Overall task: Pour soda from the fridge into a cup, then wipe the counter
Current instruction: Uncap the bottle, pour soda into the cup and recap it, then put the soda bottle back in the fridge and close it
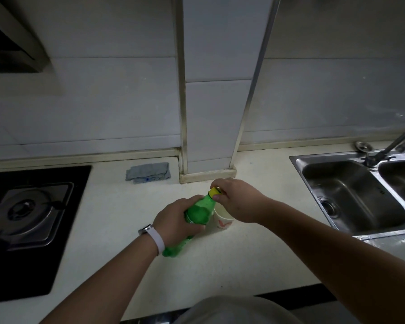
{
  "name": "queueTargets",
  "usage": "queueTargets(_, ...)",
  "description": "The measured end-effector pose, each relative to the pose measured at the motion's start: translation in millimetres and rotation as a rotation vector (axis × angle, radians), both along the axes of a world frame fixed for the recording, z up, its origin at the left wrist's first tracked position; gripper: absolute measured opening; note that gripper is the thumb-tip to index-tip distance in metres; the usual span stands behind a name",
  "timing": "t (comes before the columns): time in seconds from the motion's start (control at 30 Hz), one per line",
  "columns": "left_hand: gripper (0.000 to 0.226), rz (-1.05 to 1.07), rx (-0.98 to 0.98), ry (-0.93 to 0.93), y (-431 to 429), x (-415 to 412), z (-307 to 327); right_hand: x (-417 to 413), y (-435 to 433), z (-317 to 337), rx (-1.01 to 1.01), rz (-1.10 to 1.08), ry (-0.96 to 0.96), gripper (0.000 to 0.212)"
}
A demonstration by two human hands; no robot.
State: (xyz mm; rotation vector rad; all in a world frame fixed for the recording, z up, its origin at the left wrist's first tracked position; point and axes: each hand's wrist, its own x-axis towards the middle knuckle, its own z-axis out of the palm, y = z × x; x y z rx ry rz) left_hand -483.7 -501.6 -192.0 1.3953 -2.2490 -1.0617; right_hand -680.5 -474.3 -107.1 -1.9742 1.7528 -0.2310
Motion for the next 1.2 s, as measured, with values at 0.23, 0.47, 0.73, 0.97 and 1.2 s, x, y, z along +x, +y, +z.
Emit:
queueTargets(0.23,0.067,0.064,-0.279,-0.202,14.3,-9.1,2.2,1.7,1.6,-21.2,0.059,-0.219,-0.138,0.023)
queueTargets(0.47,0.077,0.161,-0.050,0.030,28.5,-21.4,8.7,-19.2,3.4,-13.2,0.041,-0.112,-0.279,0.030)
queueTargets(0.73,0.076,0.440,0.081,0.473,37.1,-48.7,49.2,-60.0,13.2,-22.0,0.126,-0.162,-0.559,0.033)
queueTargets(0.97,0.053,0.602,0.000,0.685,54.2,-69.6,89.9,-66.4,17.8,-46.7,0.490,-0.205,-0.912,0.038)
queueTargets(1.2,0.050,0.763,-0.093,0.727,85.1,-71.6,115.1,-46.9,21.8,-51.4,0.817,-0.151,-1.089,0.044)
